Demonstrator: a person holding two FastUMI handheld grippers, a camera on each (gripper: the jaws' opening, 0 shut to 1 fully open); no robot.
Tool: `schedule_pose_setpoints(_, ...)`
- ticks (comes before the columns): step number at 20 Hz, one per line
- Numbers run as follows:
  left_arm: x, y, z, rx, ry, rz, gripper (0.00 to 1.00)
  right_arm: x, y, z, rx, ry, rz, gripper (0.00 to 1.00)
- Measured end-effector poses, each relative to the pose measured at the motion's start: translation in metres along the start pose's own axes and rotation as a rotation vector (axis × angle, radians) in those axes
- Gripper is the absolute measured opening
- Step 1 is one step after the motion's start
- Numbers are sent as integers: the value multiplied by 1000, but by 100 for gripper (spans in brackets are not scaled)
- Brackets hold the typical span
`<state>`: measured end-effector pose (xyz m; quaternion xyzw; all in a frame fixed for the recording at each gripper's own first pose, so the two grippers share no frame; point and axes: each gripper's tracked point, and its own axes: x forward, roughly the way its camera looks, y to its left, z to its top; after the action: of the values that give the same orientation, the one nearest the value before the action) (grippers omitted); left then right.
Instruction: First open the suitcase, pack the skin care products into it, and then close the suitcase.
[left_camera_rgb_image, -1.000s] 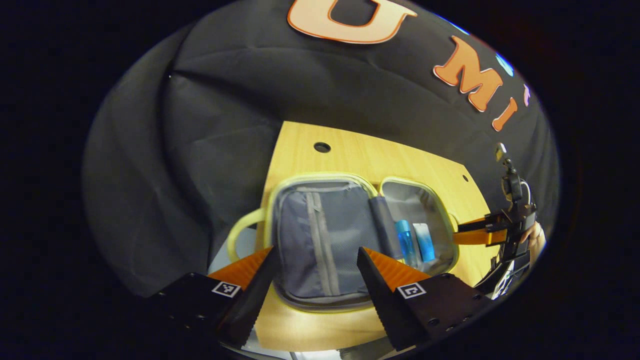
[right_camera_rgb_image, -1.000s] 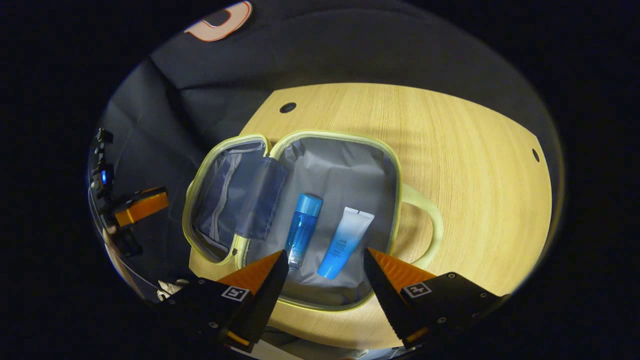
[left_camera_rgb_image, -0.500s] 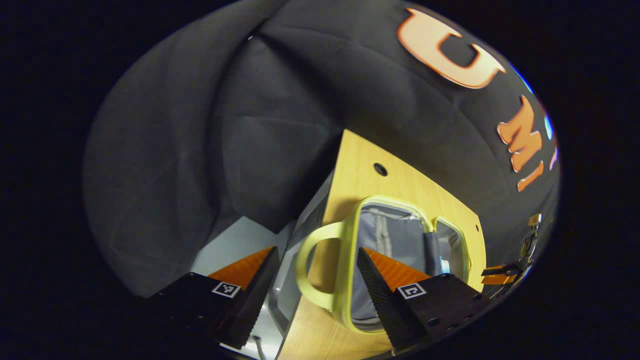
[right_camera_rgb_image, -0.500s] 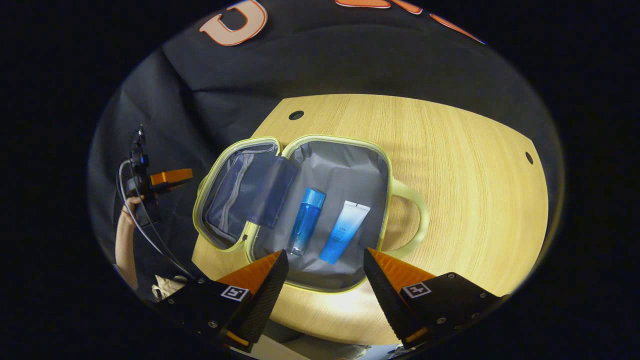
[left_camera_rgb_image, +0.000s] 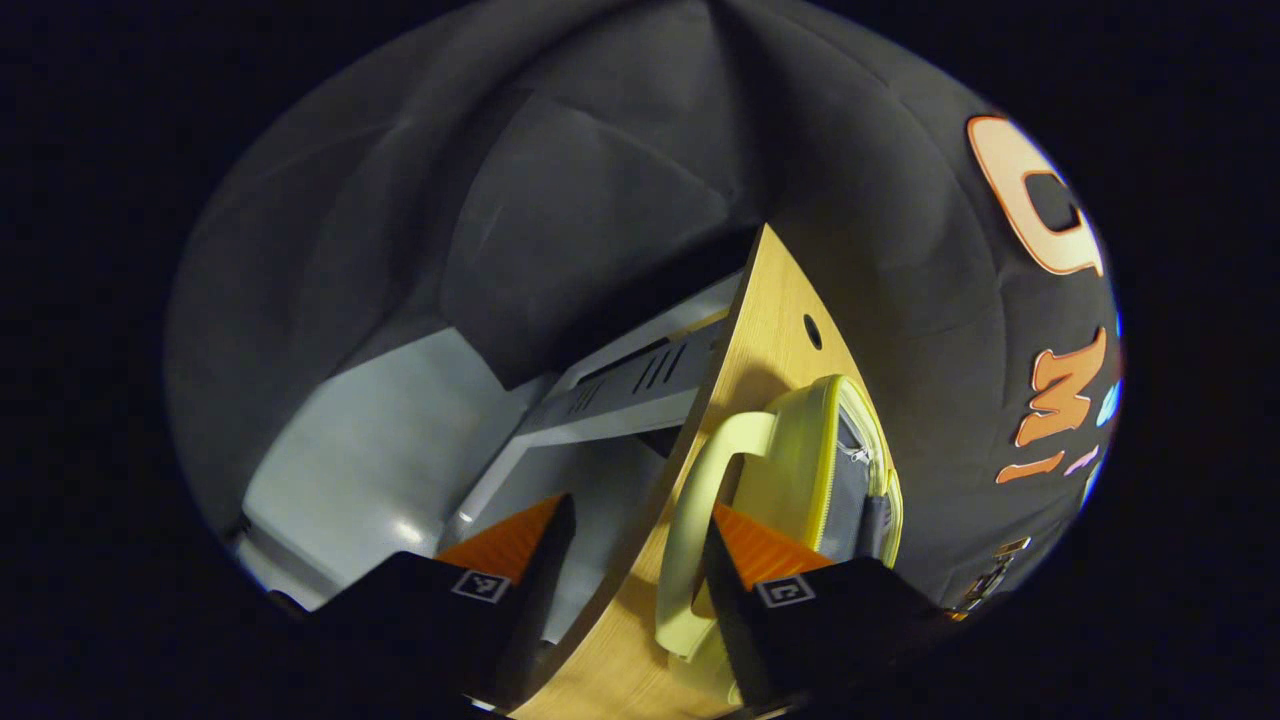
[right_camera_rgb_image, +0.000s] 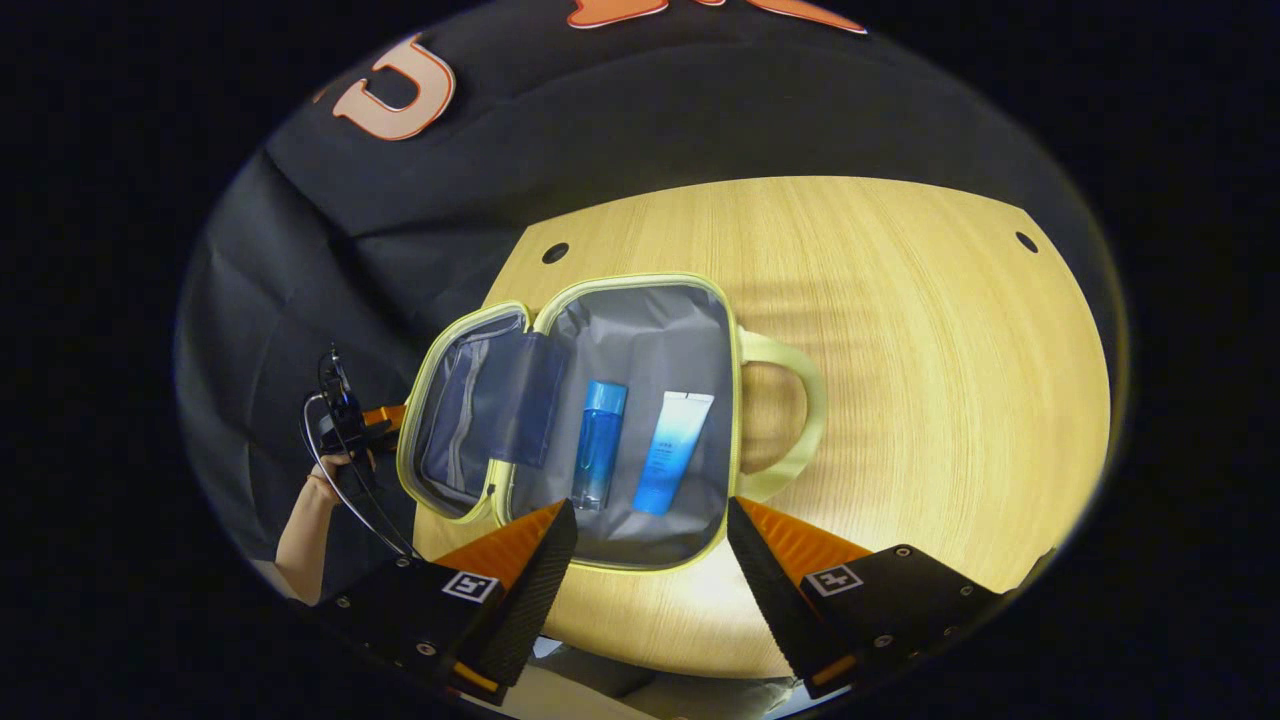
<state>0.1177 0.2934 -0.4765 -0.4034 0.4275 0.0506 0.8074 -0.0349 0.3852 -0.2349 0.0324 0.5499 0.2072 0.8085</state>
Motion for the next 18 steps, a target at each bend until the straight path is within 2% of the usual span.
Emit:
schedule_pose_setpoints(1, 0, -4, 5, -31, -6, 24, 48, -1, -2, -1, 5, -1, -2, 96)
schedule_pose_setpoints(2, -1, -6, 3, -8, 5, 47, 17, -1, -2, -1, 10, 0, -1, 95)
schedule_pose_setpoints(5, -25, -35, 12, 137, -49, 34, 7, 1, -5, 1, 5, -12, -2, 95)
schedule_pose_setpoints(9, -48, -58, 13, 206, -84, 90, 7, -6, -7, 10, 8, -45, 13, 96)
schedule_pose_setpoints(13, -87, -110, 25, 335, -148, 144, 6, -17, -19, 24, 15, -98, 21, 96)
schedule_pose_setpoints(18, -125, -193, 20, 448, -219, 139, 6, -39, -42, 38, 1, -160, 41, 95)
